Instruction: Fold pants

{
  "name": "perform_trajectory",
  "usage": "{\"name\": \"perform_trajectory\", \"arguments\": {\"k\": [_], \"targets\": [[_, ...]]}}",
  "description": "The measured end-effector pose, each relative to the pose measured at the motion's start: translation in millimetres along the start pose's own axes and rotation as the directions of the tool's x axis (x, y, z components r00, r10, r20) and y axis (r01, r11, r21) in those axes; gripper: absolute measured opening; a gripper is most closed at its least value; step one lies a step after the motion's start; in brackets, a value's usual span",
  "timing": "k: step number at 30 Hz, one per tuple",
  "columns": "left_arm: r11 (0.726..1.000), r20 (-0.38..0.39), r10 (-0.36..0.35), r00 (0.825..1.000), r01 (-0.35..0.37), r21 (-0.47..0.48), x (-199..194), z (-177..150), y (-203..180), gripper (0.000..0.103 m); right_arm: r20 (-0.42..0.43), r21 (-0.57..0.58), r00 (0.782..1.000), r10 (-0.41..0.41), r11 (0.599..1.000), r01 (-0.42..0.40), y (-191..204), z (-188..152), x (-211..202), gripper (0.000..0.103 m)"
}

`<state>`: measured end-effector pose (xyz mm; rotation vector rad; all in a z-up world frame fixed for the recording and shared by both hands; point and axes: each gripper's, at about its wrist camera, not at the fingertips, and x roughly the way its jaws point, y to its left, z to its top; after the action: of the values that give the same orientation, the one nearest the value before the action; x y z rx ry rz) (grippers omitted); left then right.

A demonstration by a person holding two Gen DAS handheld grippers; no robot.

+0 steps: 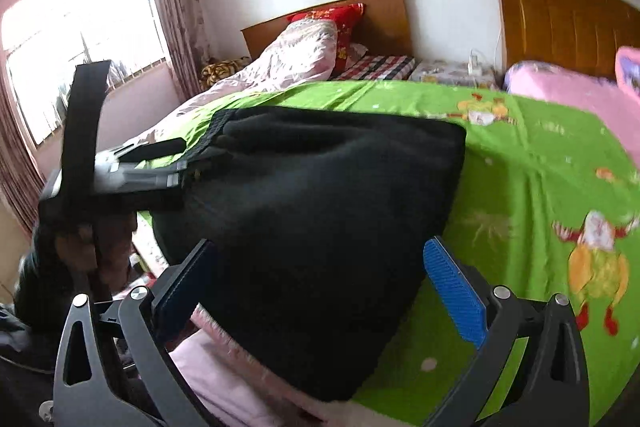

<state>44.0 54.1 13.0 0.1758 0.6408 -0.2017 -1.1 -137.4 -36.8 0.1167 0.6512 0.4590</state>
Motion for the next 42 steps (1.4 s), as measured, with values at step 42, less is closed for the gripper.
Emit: {"name": "perform_trajectory", "arguments": {"k": [42], "targets": [[0.99, 0.26, 0.132, 0.957, -0.112, -0.09, -120, -67, -8, 0.102, 0.193, -0.02, 0.964, -0.182, 0.982, 0.189, 39, -78, -98, 0.099]]}}
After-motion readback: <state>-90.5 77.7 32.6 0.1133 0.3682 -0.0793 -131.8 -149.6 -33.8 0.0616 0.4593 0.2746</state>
